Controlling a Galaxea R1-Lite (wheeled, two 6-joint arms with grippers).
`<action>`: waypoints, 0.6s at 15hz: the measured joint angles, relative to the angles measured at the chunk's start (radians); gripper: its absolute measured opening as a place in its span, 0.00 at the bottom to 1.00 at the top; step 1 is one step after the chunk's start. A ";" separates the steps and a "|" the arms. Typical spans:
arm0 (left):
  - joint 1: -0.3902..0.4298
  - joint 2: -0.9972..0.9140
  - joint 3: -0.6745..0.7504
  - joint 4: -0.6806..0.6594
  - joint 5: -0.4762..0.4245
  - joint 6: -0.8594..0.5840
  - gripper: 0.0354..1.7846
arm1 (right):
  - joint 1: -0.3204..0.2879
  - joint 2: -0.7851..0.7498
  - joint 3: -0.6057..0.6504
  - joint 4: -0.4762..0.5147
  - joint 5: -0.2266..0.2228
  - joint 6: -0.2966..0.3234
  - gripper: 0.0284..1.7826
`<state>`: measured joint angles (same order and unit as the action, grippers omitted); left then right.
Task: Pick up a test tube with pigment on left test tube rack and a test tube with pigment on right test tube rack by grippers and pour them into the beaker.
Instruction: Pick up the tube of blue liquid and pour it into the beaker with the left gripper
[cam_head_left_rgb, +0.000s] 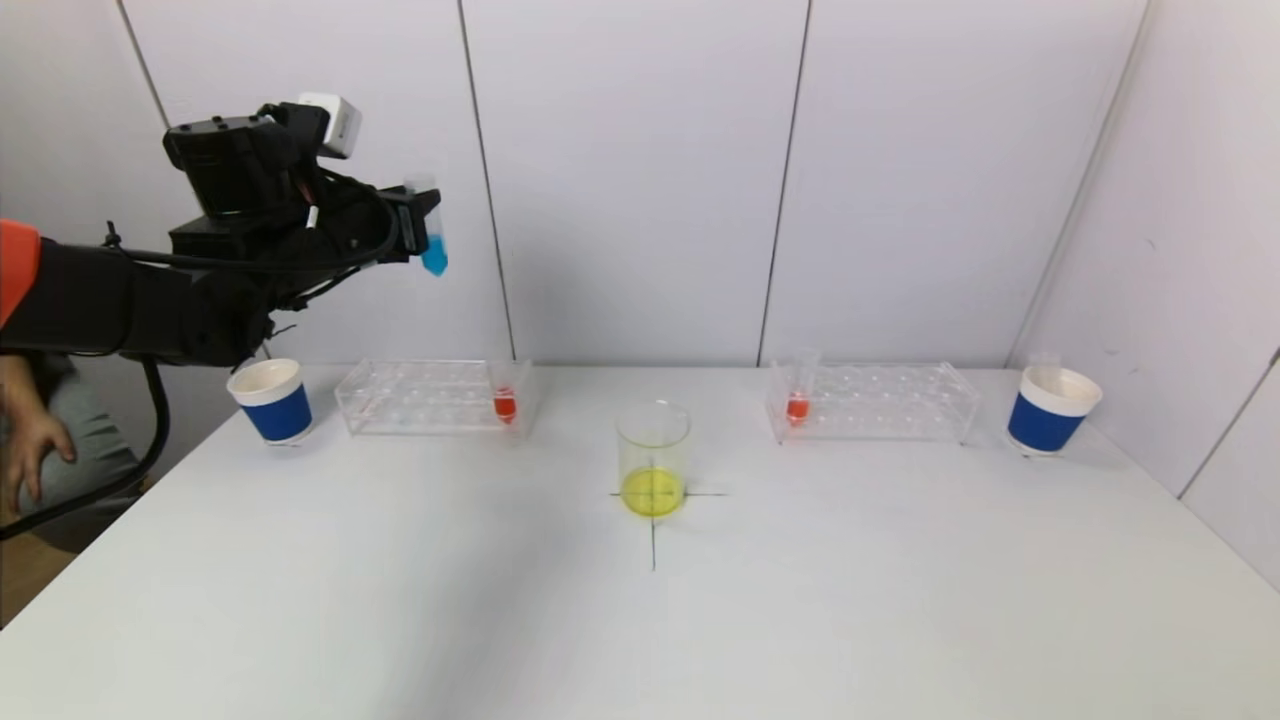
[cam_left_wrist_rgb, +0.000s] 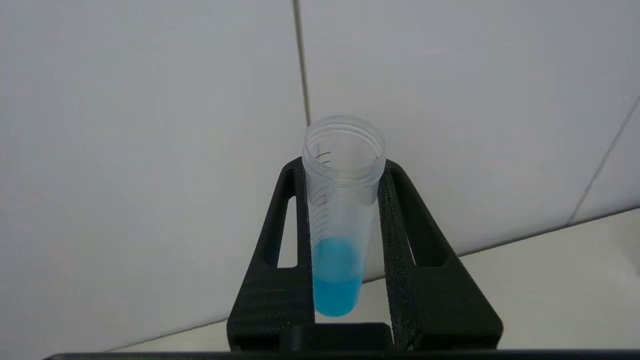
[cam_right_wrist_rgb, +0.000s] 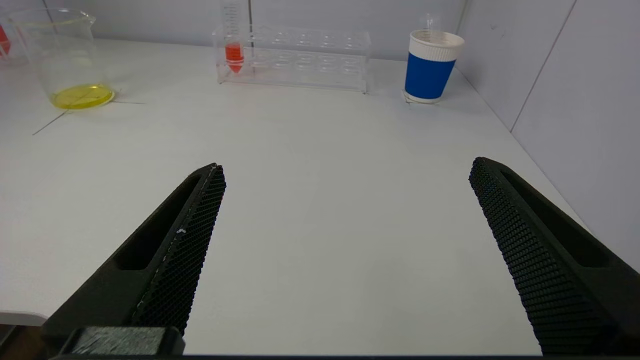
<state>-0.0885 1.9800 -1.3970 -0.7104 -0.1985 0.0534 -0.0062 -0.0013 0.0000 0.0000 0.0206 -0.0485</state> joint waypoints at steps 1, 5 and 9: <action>-0.022 -0.004 -0.018 0.013 0.000 0.004 0.22 | 0.000 0.000 0.000 0.000 0.000 0.000 1.00; -0.117 -0.011 -0.064 0.046 0.000 0.081 0.22 | 0.000 0.000 0.000 0.000 0.000 0.000 1.00; -0.195 -0.011 -0.077 0.045 -0.001 0.166 0.22 | 0.000 0.000 0.000 0.000 0.000 0.000 1.00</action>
<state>-0.2838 1.9694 -1.4740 -0.6657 -0.2000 0.2194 -0.0062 -0.0013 0.0000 0.0000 0.0211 -0.0481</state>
